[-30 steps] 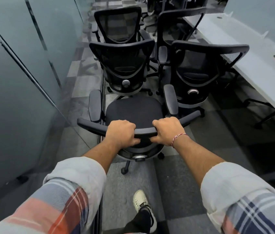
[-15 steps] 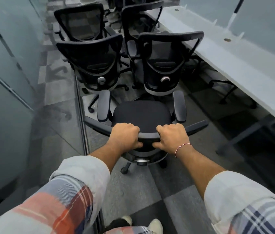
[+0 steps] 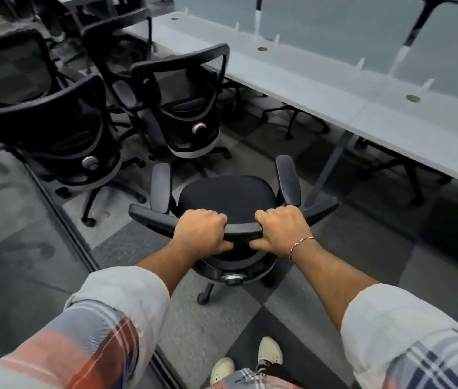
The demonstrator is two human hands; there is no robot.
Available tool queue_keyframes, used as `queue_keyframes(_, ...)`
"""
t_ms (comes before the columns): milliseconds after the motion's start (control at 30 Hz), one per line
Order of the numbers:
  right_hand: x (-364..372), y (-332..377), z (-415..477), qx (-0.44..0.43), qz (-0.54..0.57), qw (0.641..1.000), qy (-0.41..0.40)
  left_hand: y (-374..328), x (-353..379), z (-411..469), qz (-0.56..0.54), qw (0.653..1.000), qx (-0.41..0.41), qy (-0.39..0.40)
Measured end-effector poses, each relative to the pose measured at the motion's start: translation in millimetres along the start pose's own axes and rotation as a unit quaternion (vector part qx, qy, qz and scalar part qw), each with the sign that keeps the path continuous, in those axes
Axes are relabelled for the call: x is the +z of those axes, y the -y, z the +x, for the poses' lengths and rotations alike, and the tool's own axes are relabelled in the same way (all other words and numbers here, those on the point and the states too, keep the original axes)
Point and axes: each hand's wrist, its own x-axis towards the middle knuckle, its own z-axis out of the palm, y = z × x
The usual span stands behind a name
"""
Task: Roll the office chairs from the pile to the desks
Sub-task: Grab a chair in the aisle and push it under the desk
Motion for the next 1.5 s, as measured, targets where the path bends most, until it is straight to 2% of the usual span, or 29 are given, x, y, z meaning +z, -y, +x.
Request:
queue_keyframes(233, 12, -5, -48, 0.049, 0.002, 0.996, -0.070, -25, -6, 4, 0.013, 0.996, 0.084, 0.016)
queue_keyframes(433, 13, -32, -96, 0.072, -0.005, 0.993, -0.089, -72, -14, 12, 0.014, 0.991, 0.136, 0.000)
queue_keyframes(1133, 4, -140, -316, 0.172, -0.027, 0.983, -0.054, -306, -34, 4, 0.009, 0.975, 0.217, -0.039)
queue_keyframes(1500, -14, -149, -431, 0.293, -0.029, 0.956, 0.022, -407, -44, -15, -0.011, 0.944, 0.324, -0.056)
